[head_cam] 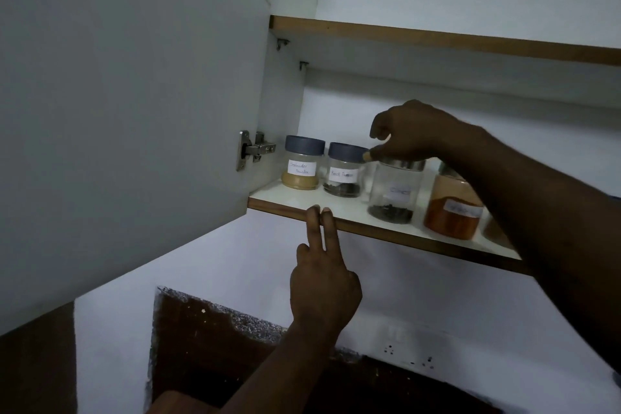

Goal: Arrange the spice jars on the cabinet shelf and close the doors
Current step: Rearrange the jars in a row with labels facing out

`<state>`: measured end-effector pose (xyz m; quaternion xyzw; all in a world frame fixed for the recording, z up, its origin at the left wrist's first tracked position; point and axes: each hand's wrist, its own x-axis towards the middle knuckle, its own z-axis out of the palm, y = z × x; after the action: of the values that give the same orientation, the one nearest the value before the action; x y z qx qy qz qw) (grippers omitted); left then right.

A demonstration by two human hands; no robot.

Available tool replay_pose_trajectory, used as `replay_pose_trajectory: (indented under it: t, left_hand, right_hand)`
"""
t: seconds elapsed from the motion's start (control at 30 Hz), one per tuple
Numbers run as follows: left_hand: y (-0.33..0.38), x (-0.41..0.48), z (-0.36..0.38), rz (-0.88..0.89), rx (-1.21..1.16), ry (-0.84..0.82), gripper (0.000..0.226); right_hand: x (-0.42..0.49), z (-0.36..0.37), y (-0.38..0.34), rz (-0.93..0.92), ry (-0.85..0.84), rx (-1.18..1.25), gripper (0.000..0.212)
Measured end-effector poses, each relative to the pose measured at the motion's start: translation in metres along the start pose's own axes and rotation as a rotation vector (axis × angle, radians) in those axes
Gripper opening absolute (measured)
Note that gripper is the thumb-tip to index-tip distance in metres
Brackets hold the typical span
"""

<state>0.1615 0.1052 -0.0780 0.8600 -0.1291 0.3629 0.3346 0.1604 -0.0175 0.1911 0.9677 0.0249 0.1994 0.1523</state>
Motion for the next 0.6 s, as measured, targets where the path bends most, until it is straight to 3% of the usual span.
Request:
replay_pose_trajectory:
  t: [0.17, 0.4, 0.6]
  left_hand:
    - [0.029, 0.001, 0.003, 0.224, 0.038, -0.071, 0.094]
    - [0.047, -0.008, 0.021, 0.084, 0.064, -0.080, 0.110]
    - [0.037, -0.002, 0.019, 0.159, 0.120, -0.102, 0.113]
  right_hand:
    - [-0.040, 0.019, 0.019, 0.032, -0.068, -0.101, 0.080]
    - [-0.028, 0.051, 0.026, 0.045, 0.064, -0.065, 0.077]
    - [-0.004, 0.062, 0.025, 0.065, 0.070, -0.082, 0.077]
